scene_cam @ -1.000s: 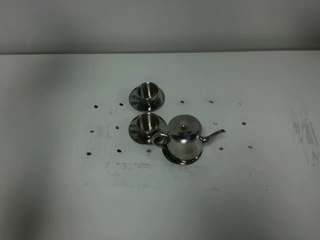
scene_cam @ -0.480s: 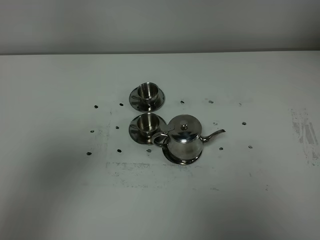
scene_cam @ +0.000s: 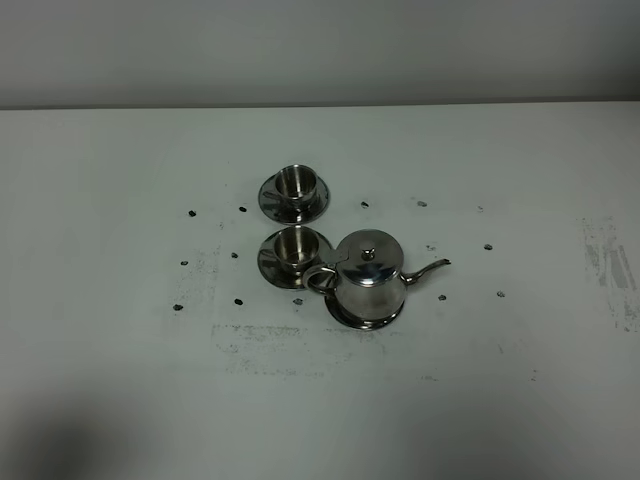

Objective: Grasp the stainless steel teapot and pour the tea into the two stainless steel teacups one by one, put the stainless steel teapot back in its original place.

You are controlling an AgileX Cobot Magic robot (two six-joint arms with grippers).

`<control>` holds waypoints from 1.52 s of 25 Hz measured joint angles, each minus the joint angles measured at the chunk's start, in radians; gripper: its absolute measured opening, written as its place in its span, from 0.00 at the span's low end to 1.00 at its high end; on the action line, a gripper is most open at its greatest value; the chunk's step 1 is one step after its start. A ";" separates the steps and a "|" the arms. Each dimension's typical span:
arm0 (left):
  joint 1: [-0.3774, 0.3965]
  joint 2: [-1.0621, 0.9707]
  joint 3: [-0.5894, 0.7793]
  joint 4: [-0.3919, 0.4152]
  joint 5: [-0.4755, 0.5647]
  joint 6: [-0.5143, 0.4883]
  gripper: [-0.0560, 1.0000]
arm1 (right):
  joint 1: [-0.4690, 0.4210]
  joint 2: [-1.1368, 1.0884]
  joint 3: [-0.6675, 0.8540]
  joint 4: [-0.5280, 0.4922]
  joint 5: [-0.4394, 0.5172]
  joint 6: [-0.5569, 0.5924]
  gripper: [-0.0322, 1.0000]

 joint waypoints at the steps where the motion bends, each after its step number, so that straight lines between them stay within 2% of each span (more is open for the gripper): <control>1: 0.000 -0.021 0.027 -0.006 -0.002 0.009 0.55 | 0.000 0.000 0.000 0.000 0.000 0.000 0.60; 6: -0.001 -0.106 0.113 -0.051 -0.012 0.024 0.55 | 0.000 0.000 0.000 -0.003 0.000 0.004 0.60; 11: -0.001 -0.138 0.122 -0.066 -0.012 0.028 0.55 | 0.000 -0.005 0.000 -0.044 0.000 0.010 0.60; 18: -0.001 -0.138 0.142 -0.066 0.028 0.029 0.55 | 0.000 -0.012 0.000 -0.047 0.000 0.014 0.60; 38: -0.001 -0.138 0.143 -0.067 0.028 0.028 0.55 | 0.030 -0.012 0.000 -0.047 0.001 0.015 0.60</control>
